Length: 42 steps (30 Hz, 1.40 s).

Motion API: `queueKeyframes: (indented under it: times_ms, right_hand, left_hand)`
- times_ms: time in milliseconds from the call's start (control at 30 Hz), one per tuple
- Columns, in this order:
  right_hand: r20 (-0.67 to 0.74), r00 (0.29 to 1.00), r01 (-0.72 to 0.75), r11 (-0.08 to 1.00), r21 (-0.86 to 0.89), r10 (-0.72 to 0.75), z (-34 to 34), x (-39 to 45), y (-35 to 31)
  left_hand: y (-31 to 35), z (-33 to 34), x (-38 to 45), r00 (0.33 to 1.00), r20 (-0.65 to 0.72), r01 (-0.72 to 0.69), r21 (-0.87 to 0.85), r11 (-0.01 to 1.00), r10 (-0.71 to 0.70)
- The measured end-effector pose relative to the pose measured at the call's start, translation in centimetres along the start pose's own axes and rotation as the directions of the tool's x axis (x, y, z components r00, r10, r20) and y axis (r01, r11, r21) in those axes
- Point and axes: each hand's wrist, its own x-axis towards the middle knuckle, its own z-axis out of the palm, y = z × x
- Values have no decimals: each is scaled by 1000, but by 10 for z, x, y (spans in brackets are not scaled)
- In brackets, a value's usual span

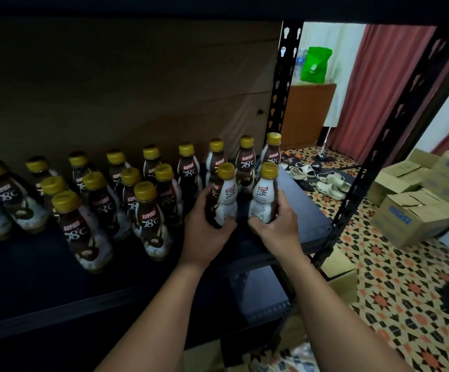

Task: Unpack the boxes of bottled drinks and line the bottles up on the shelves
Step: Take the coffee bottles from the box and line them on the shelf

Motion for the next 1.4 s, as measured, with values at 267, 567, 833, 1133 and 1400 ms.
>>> queueKeyframes:
  times_ms: [267,567,833,1133,1400]
  right_hand:
    - [59,998,30,999,-17,-29,1,1,1]
    - [41,997,65,996,-64,-62,0,1,5]
    - [4,997,82,993,-84,-82,5,2,5]
    - [0,991,132,982,-136,-133,6,2,11]
    - [45,976,217,964,-152,-212,11,6,18]
  left_hand:
    - [2,-1,-3,999,37,-37,74,997,34]
    - [3,1,-6,999,1,-34,186,982,35]
    - [9,2,-13,996,-89,16,340,940,15]
    - [0,2,-37,986,-154,17,462,887,61]
    - [-3,0,-45,982,-169,27,554,832,81]
